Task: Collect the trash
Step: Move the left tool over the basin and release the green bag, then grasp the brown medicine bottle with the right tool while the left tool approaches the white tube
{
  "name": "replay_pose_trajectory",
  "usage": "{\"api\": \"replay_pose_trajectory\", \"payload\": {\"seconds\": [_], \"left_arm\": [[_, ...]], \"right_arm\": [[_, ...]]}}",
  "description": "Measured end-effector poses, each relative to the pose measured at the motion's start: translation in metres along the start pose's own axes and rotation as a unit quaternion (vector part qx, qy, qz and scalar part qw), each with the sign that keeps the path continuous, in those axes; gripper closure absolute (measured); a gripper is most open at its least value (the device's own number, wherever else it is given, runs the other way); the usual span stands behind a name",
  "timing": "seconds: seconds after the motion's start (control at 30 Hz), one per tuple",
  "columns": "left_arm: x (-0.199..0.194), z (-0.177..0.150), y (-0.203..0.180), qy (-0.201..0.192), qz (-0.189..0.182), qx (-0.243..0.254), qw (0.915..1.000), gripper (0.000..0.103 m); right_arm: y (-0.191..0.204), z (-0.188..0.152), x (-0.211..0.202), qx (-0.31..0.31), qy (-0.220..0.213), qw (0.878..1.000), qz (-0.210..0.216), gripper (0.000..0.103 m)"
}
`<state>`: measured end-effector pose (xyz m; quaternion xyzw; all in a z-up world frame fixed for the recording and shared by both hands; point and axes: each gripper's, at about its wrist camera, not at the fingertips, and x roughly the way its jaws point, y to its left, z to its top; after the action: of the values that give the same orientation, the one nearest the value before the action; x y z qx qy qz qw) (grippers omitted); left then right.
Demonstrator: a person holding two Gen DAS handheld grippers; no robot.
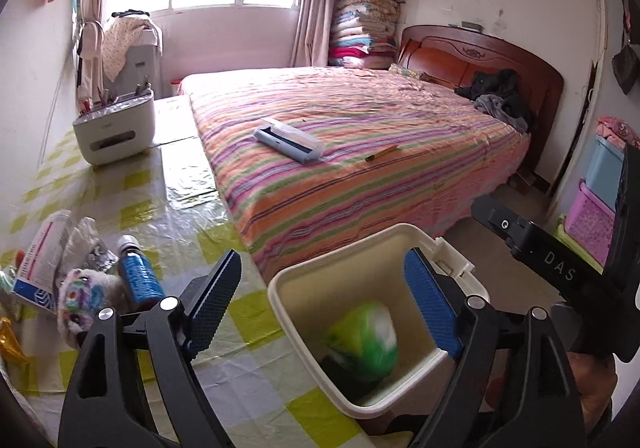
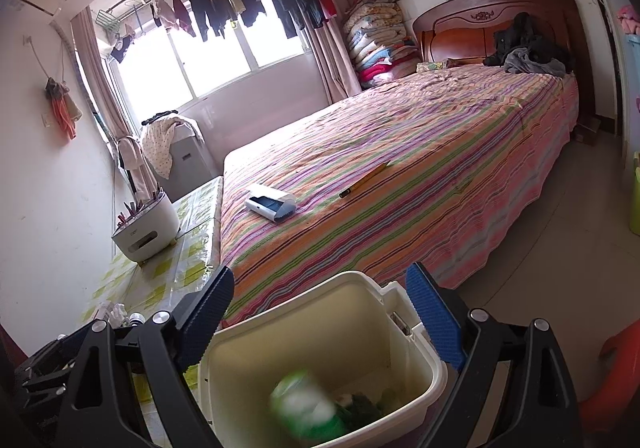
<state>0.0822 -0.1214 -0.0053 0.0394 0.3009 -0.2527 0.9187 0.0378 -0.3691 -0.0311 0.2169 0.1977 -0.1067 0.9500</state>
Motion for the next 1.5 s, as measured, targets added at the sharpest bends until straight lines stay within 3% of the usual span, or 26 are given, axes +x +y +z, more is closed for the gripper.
{"api": "replay_pose_trajectory", "payload": {"seconds": [0.13, 0.33, 0.63, 0.83, 0.97, 1.2, 1.5], "left_arm": [[-0.011, 0.007, 0.014, -0.003, 0.009, -0.020, 0.9998, 0.014], [-0.032, 0.015, 0.035, -0.018, 0.053, -0.037, 0.9978, 0.013], [-0.052, 0.020, 0.088, 0.007, 0.099, -0.087, 0.9913, 0.011], [-0.074, 0.019, 0.141, 0.014, 0.143, -0.121, 0.9823, 0.011], [-0.088, 0.016, 0.178, 0.023, 0.151, -0.147, 0.9773, 0.011], [-0.119, 0.004, 0.242, 0.026, 0.188, -0.197, 0.9619, 0.011], [-0.147, -0.020, 0.306, 0.041, 0.234, -0.242, 0.9408, 0.011]], "right_arm": [[0.004, 0.000, 0.002, 0.002, 0.002, 1.000, 0.006, 0.018], [0.023, -0.001, 0.006, -0.009, 0.006, 1.000, 0.023, 0.018], [0.065, -0.010, 0.016, -0.034, 0.024, 0.997, 0.061, 0.018], [0.100, -0.022, 0.023, -0.053, 0.041, 0.994, 0.092, 0.018], [0.127, -0.031, 0.027, -0.069, 0.053, 0.990, 0.111, 0.018], [0.177, -0.054, 0.036, -0.108, 0.079, 0.980, 0.145, 0.018], [0.228, -0.083, 0.064, -0.155, 0.129, 0.967, 0.158, 0.018]]}}
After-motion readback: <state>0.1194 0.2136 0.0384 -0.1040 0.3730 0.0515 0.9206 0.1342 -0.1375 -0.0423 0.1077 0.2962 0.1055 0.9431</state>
